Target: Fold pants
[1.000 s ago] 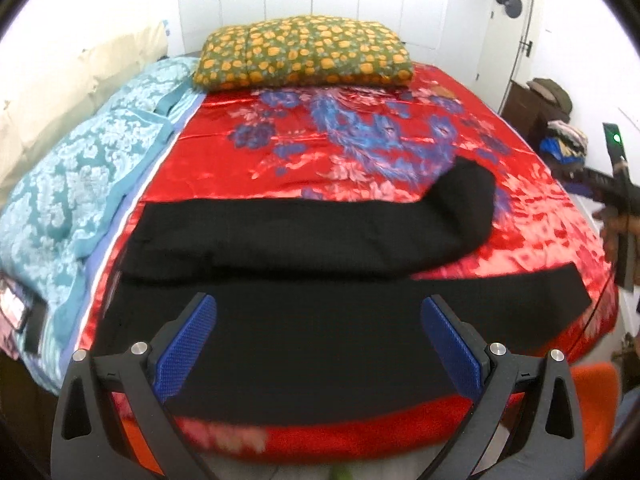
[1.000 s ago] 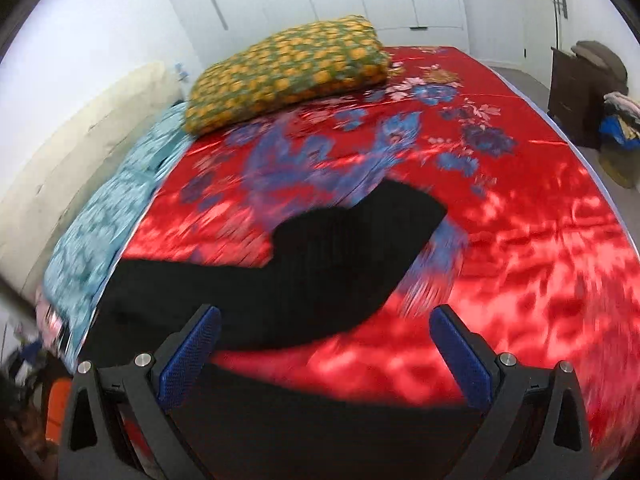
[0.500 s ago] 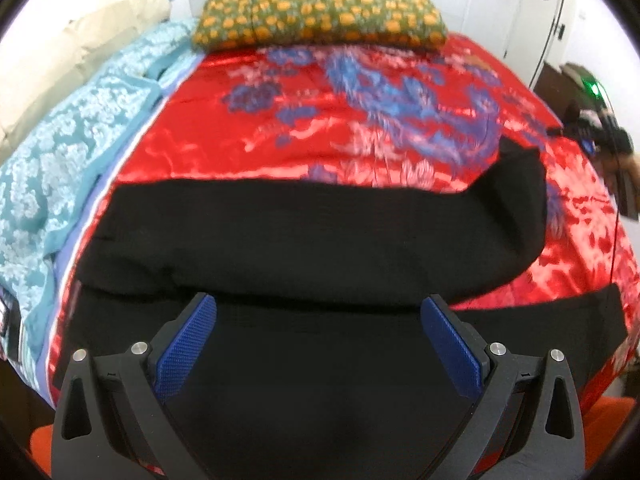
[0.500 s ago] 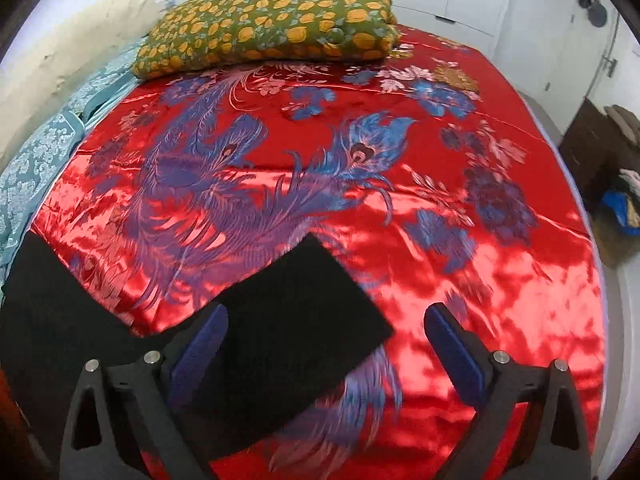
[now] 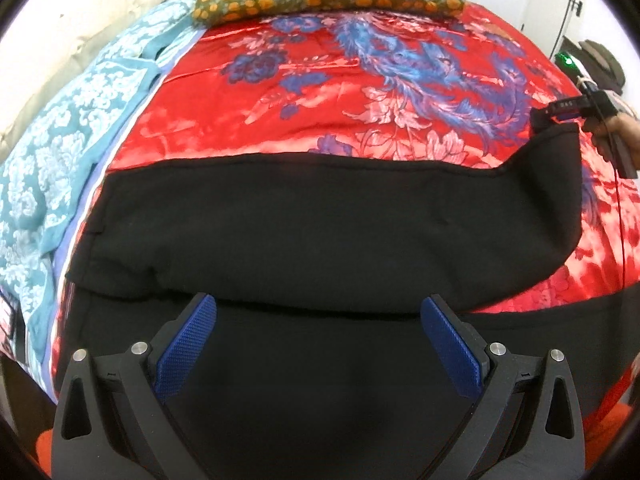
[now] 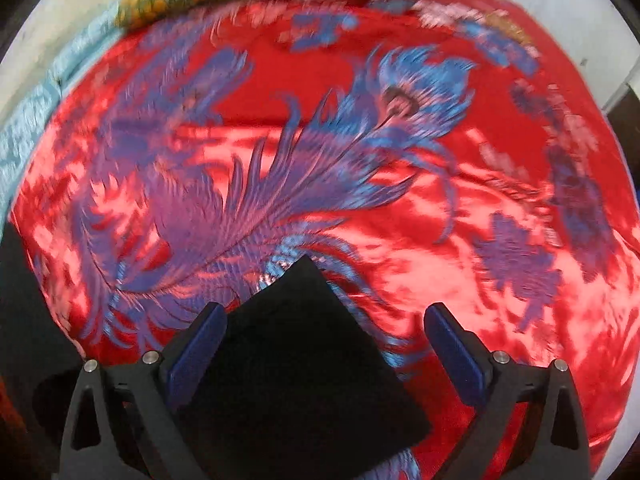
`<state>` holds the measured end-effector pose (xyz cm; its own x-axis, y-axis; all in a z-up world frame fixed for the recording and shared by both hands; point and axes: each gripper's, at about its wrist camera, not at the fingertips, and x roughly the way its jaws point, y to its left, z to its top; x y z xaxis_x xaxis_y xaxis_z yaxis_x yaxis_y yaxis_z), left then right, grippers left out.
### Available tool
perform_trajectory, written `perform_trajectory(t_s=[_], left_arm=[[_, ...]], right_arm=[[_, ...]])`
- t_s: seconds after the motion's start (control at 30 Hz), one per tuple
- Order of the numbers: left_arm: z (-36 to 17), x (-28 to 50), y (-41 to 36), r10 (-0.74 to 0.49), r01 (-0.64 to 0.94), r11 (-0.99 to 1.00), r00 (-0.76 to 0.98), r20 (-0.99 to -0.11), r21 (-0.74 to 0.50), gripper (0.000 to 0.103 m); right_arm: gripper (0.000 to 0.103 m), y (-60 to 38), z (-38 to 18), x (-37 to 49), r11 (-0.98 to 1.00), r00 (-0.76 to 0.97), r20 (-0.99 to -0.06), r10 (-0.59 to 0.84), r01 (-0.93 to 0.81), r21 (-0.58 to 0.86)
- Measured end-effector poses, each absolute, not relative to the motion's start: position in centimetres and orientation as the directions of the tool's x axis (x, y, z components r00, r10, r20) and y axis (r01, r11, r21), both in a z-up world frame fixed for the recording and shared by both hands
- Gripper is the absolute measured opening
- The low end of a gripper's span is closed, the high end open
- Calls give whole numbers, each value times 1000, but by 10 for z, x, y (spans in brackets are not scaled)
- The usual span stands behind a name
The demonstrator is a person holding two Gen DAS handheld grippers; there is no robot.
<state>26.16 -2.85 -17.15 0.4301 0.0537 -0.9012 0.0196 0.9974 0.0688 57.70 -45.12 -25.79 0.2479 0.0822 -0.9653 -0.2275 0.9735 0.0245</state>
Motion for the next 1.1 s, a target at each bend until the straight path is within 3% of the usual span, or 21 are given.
perform_trajectory(t_s=[0.03, 0.07, 0.1, 0.13, 0.17, 0.27, 0.47, 0.63, 0.67, 0.73, 0.83, 0.9, 1.1], left_arm=[[-171, 262, -28, 56, 18, 997, 429, -901, 71, 102], [-172, 263, -27, 58, 16, 997, 430, -901, 72, 102], [-172, 262, -27, 61, 14, 997, 431, -901, 74, 102], [-171, 262, -27, 61, 13, 997, 431, -900, 74, 102], [-171, 262, -26, 62, 13, 997, 431, -900, 74, 102], [-170, 259, -24, 61, 14, 997, 433, -899, 74, 102], [-161, 252, -17, 49, -2, 999, 448, -893, 54, 102], [-163, 249, -14, 43, -17, 999, 441, -897, 40, 102], [-165, 250, -15, 44, -19, 999, 433, -900, 40, 102], [-168, 249, -17, 42, -17, 999, 418, -908, 39, 102], [-167, 246, -20, 47, -8, 999, 420, -906, 48, 102], [-168, 245, -18, 62, -9, 998, 423, -904, 64, 102], [-177, 264, -1, 84, -41, 996, 413, -907, 74, 102]], right_arm=[[86, -446, -263, 579, 967, 218, -972, 84, -252, 27], [69, -441, -268, 579, 960, 174, -980, 92, -277, 41], [63, -438, -268, 579, 958, 165, -983, 84, -286, 34], [51, -435, -266, 579, 955, 166, -983, 75, -294, 24], [21, -432, -261, 577, 951, 163, -983, 88, -306, 35], [16, -424, -238, 564, 943, 202, -977, 64, -332, -7], [15, -488, -159, 515, 992, 376, -924, 75, -124, 30], [17, -597, -145, 447, 924, 435, -895, 99, 293, 245], [26, -610, -155, 438, 899, 426, -899, 105, 346, 269], [55, -622, -176, 422, 873, 399, -911, 104, 402, 276], [57, -640, -198, 397, 825, 441, -886, 141, 442, 351], [64, -650, -205, 386, 811, 467, -873, 142, 451, 373], [65, -634, -225, 414, 933, 409, -900, 149, 245, 265]])
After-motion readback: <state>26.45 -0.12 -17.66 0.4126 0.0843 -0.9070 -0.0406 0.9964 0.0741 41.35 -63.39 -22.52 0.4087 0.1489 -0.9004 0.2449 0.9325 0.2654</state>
